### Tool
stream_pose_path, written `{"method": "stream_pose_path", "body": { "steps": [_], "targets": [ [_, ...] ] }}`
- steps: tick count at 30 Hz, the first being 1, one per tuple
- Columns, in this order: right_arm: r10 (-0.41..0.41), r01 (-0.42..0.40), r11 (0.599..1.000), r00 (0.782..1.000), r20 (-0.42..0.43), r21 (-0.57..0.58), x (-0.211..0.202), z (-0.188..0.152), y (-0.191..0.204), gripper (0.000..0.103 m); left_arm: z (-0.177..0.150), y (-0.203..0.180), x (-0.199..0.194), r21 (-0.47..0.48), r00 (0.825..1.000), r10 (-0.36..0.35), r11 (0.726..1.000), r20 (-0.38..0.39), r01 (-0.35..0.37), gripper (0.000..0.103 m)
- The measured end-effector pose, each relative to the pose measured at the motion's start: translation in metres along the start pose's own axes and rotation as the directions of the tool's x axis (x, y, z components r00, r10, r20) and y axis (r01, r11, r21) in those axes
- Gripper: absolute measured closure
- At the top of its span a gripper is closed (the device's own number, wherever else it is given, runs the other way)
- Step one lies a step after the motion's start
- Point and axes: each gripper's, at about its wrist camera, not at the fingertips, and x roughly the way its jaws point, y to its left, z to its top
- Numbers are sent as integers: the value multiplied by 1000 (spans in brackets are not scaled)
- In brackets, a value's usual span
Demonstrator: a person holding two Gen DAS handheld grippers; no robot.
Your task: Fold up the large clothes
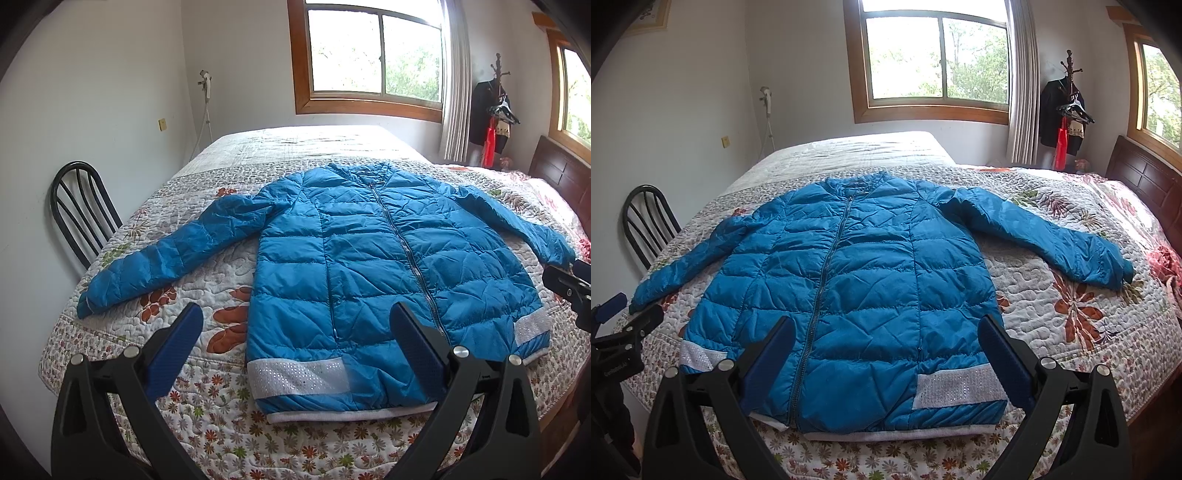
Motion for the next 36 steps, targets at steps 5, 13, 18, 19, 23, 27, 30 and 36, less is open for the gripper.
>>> {"method": "stream_pose_path", "body": {
  "steps": [5, 13, 18, 19, 23, 27, 30, 36],
  "targets": [
    [6, -6, 1000, 1000, -16, 2, 16, 8, -3, 4, 4, -2, 9, 5, 1000, 1, 1000, -14, -1, 3],
    [1, 1, 999, 999, -49, 34, 43, 25, -26, 4, 22, 3, 38, -4, 999, -18, 1000, -49, 18, 3],
    [-28, 38, 994, 995, -95, 105, 69, 45, -66, 4, 51, 9, 67, -8, 998, 9, 1000, -55, -9, 3],
    [-27, 41, 991, 994, -106, 125, 75, 50, -78, 4, 56, 11, 74, -10, 998, 7, 1000, -64, -8, 3],
    [-46, 90, 961, 984, -170, 260, 104, 64, -141, 4, 61, 22, 92, -27, 996, 27, 999, -82, -29, 3],
    [-84, 175, 893, 970, -228, 415, 136, 71, -219, 5, 51, 42, 114, -59, 990, 54, 996, -131, -62, 3],
    [-74, 213, 821, 959, -273, 529, 160, 67, -273, 8, 40, 61, 129, -78, 982, 83, 992, -169, -98, 3],
    [-61, 301, 676, 933, -356, 673, 193, 38, -357, 9, 9, 125, 147, -168, 959, 139, 968, -248, -184, 3]
  ]
}}
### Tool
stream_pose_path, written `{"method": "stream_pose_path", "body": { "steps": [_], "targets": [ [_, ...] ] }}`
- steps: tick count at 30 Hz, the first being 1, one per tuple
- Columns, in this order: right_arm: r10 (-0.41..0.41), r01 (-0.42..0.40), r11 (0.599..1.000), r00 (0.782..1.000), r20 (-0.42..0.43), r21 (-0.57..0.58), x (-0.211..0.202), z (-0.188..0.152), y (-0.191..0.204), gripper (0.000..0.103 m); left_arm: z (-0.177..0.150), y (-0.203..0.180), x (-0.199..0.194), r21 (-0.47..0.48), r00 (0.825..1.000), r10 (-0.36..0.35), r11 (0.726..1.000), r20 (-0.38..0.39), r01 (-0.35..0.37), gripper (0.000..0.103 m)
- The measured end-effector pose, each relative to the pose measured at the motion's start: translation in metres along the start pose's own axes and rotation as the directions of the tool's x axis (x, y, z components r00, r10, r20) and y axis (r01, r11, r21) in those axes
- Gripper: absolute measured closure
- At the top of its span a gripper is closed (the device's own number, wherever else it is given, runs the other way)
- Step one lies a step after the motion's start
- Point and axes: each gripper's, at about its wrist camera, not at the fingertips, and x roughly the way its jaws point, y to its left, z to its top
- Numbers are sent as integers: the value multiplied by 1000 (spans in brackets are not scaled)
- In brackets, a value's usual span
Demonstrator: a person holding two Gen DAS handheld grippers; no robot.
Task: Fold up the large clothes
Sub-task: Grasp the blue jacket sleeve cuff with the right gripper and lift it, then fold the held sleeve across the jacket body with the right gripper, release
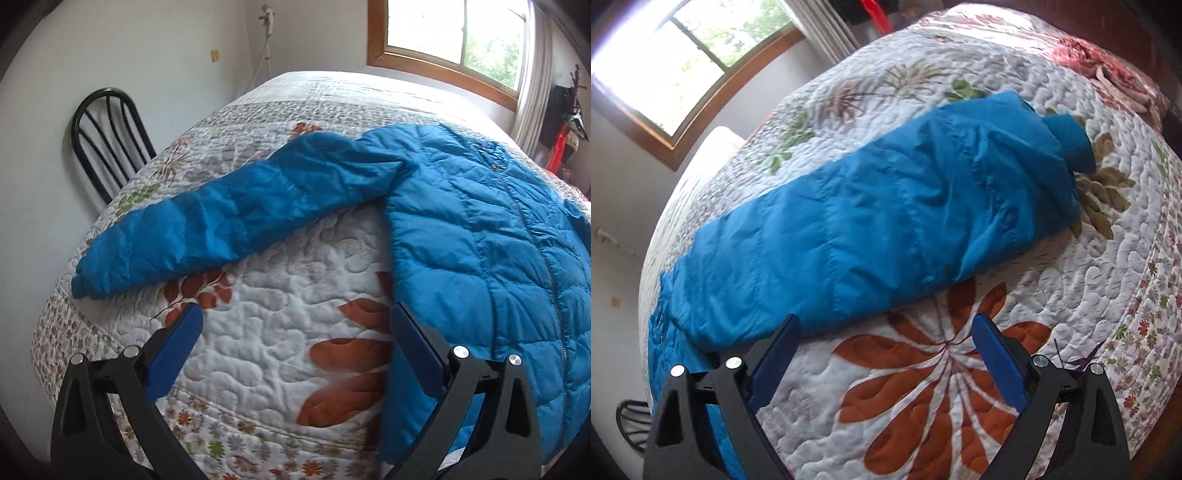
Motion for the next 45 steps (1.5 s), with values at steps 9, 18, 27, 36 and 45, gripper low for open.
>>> {"method": "stream_pose_path", "body": {
  "steps": [9, 18, 27, 36, 45],
  "targets": [
    [67, -63, 979, 998, -12, 192, 33, 34, -61, 9, -25, 73, 31, -107, 988, 128, 985, -81, -136, 3],
    [-37, 31, 980, 999, 26, 195, 32, 53, -54, 38, -33, 95, 44, -156, 991, 96, 982, -97, -110, 3],
    [-57, 38, 989, 990, 127, 142, 3, 60, -34, 98, -35, 104, 43, -149, 993, 87, 984, -83, -99, 3],
    [19, 40, 983, 950, 313, -181, -41, 29, 98, 99, -40, 116, 44, -149, 994, 63, 986, -84, -75, 3],
    [387, -280, 643, 922, -13, -713, -33, -101, 305, 99, -43, 118, 44, -143, 996, 47, 988, -82, -59, 3]
  ]
}}
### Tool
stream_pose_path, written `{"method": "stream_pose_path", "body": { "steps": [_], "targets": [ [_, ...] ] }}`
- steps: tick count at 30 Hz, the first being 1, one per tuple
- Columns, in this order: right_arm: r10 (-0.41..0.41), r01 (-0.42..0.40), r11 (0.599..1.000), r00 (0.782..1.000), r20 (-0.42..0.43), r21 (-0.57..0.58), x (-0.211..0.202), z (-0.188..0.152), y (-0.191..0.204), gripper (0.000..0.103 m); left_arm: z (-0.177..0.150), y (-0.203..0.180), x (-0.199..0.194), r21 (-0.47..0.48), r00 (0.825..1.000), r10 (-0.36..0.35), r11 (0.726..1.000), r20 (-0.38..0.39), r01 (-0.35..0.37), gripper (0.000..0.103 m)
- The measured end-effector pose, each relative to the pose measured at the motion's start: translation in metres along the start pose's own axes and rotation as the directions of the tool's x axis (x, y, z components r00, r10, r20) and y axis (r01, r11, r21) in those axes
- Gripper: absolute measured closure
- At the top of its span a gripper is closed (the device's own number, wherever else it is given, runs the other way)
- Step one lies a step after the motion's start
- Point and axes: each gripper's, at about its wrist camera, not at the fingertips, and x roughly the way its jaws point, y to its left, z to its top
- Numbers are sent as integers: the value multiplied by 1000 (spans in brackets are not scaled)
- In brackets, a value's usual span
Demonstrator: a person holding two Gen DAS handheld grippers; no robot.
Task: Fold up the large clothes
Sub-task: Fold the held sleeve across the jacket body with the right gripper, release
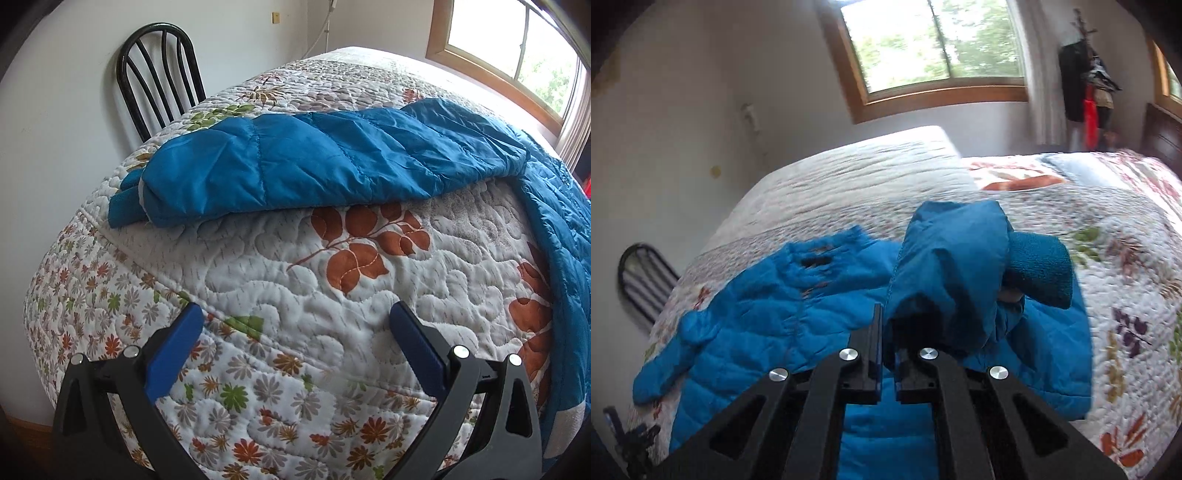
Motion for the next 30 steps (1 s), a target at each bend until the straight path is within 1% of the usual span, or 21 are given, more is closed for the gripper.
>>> {"method": "stream_pose_path", "body": {
  "steps": [1, 2, 3, 4, 5, 6, 7, 8, 9, 11, 12, 14, 15, 17, 19, 21, 24, 26, 27, 28, 30],
  "targets": [
    [60, -62, 997, 997, -42, -41, 13, -4, 17, 98, 0, 0, 0, 4, 1000, 2, 1000, 0, -2, 3],
    [100, -107, 991, 991, -86, -81, 25, -9, 32, 95, 1, 0, 1, 7, 1000, 3, 1000, 0, -3, 3],
    [110, -123, 986, 987, -120, -113, 33, -15, 43, 87, 2, 0, 1, 8, 1000, 4, 1000, -1, -4, 3],
    [95, -117, 982, 985, -147, -145, 37, -25, 55, 84, 3, 0, 3, 7, 1000, 4, 1000, -2, -4, 3],
    [71, -99, 980, 985, -158, -173, 41, -31, 59, 83, 4, 0, 3, 8, 1000, 5, 1000, -4, -5, 3],
    [59, -90, 977, 985, -160, -191, 38, -39, 60, 80, 5, -1, 3, 9, 1000, 7, 1000, -4, -7, 3],
    [65, -97, 976, 984, -163, -195, 33, -46, 56, 80, 6, -2, 3, 12, 1000, 11, 1000, -2, -11, 3],
    [92, -125, 975, 980, -175, -186, 29, -50, 53, 73, 7, -3, 3, 14, 1000, 14, 1000, -1, -14, 3],
    [117, -147, 974, 978, -176, -172, 24, -52, 45, 70, 8, -5, 2, 15, 1000, 15, 1000, 0, -15, 3],
    [127, -152, 976, 979, -162, -153, 12, -56, 35, 70, 10, -11, -1, 18, 1000, -3, 1000, 5, 3, 3],
    [120, -143, 980, 980, -160, -141, 9, -55, 30, 66, 11, -14, -2, 20, 1000, -14, 1000, 8, 14, 3],
    [89, -108, 986, 986, -140, -127, -1, -55, 19, 64, 14, -22, -7, 31, 999, -35, 999, 15, 34, 3],
    [57, -73, 990, 990, -129, -120, -5, -55, 12, 63, 17, -29, -10, 42, 999, -50, 998, 20, 49, 3],
    [-34, 24, 996, 994, -107, -91, -10, -54, -2, 63, 26, -46, -16, 68, 996, -84, 994, 24, 82, 3],
    [-84, 81, 996, 992, -95, -37, -13, -52, -20, 63, 39, -72, -23, 107, 992, -123, 987, 26, 120, 3],
    [-85, 88, 996, 992, -89, 33, -16, -49, -38, 63, 51, -106, -30, 147, 988, -155, 978, 14, 151, 3],
    [-103, 109, 991, 991, -80, 76, -18, -43, -52, 63, 67, -174, -46, 237, 973, -232, 945, 4, 225, 3],
    [-107, 112, 990, 992, -61, 83, -20, -40, -55, 63, 71, -229, -63, 338, 961, -274, 908, 35, 247, 3],
    [-103, 107, 990, 993, -56, 89, -20, -39, -57, 63, 71, -259, -70, 387, 956, -288, 889, 56, 245, 3],
    [-101, 106, 990, 993, -56, 91, -18, -39, -59, 63, 69, -288, -77, 438, 947, -315, 862, 65, 257, 3],
    [-111, 117, 989, 991, -68, 86, -12, -41, -61, 63, 67, -342, -82, 502, 929, -370, 808, 28, 307, 3]
  ]
}}
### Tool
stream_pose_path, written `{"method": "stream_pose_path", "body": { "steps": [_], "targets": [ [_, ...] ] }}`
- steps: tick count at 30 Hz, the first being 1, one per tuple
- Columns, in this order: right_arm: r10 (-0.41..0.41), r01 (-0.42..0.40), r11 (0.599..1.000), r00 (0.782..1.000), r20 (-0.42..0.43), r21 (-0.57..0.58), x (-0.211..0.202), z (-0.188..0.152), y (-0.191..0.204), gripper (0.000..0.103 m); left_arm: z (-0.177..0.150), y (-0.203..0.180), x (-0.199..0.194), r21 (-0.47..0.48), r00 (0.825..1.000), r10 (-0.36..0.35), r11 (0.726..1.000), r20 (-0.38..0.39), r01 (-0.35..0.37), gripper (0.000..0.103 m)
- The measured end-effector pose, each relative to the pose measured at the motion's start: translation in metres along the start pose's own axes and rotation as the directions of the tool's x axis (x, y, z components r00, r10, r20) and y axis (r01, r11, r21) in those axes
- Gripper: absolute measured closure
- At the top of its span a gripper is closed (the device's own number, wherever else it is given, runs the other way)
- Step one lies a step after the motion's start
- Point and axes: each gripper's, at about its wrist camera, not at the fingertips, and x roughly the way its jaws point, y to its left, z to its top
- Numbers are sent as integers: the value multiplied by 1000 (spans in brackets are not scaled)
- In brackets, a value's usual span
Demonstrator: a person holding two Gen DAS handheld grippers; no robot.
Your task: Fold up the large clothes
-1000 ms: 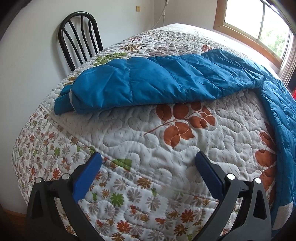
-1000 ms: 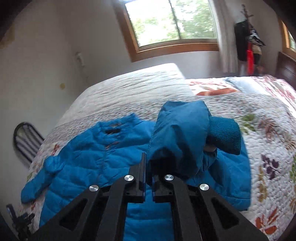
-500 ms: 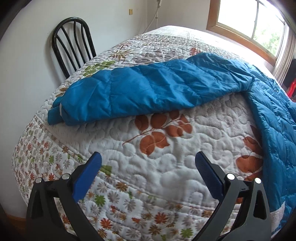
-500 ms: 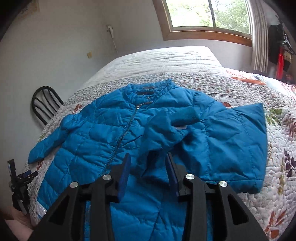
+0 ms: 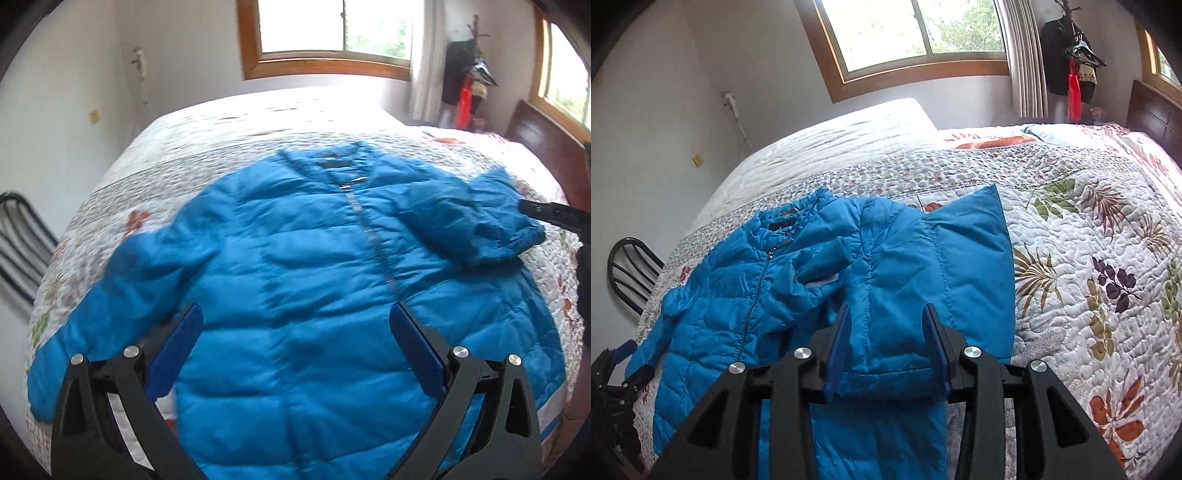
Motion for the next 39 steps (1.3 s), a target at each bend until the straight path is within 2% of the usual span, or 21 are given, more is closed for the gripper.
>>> {"method": "stream_pose_path", "body": {
  "steps": [2, 5, 7, 11, 12, 14, 15, 18, 20, 21, 22, 23, 25, 28, 34, 39],
  "targets": [
    [3, -3, 1000, 1000, -19, 1, 9, -2, -3, 63, 17, -40, 19, 38, 999, -41, 998, -15, 42, 3],
    [19, -18, 1000, 999, -43, 16, 19, -3, -8, 63, 34, -90, 52, 88, 996, -58, 994, -71, 65, 3],
    [29, -28, 999, 998, -56, 28, 22, -5, -13, 63, 42, -109, 73, 90, 993, -55, 994, -103, 65, 3],
    [27, -26, 999, 997, -74, 22, 28, -7, -13, 63, 49, -117, 97, 43, 991, -59, 997, -121, 65, 4],
    [25, -23, 1000, 997, -77, 21, 28, -8, -13, 63, 50, -120, 99, 41, 991, -61, 997, -122, 66, 6],
    [19, -18, 1000, 997, -77, 17, 29, -9, -12, 63, 51, -128, 106, 47, 989, -63, 996, -131, 70, 20],
    [20, -19, 1000, 997, -77, 15, 28, -9, -11, 63, 52, -128, 109, 52, 988, -67, 996, -140, 75, 33],
    [16, -15, 1000, 997, -78, 13, 27, -10, -10, 63, 53, -131, 117, 47, 983, -77, 995, -164, 86, 43],
    [7, -7, 1000, 997, -80, 2, 28, -11, -8, 63, 53, -133, 119, 55, 981, -93, 993, -167, 104, 57],
    [5, -6, 1000, 997, -82, -1, 29, -11, -7, 63, 52, -134, 118, 57, 979, -108, 991, -170, 119, 71],
    [4, -5, 1000, 996, -86, -5, 30, -12, -6, 63, 51, -135, 118, 58, 978, -119, 990, -174, 131, 80],
    [1, -2, 1000, 996, -90, -9, 31, -12, -5, 63, 51, -135, 117, 62, 978, -116, 990, -171, 129, 80],
    [-2, 1, 1000, 995, -95, -15, 33, -14, -3, 63, 50, -135, 116, 69, 981, -112, 990, -160, 125, 90],
    [3, -6, 1000, 995, -99, -24, 34, -15, -1, 62, 49, -128, 116, 43, 980, -127, 990, -154, 135, 96],
    [42, -47, 998, 992, -121, -35, 37, -17, 4, 62, 49, -110, 104, 3, 983, -139, 990, -118, 141, 98],
    [157, -164, 985, 981, -116, -59, 28, -20, 19, 62, 49, -70, 80, -63, 991, -127, 990, -53, 123, 98]
  ]
}}
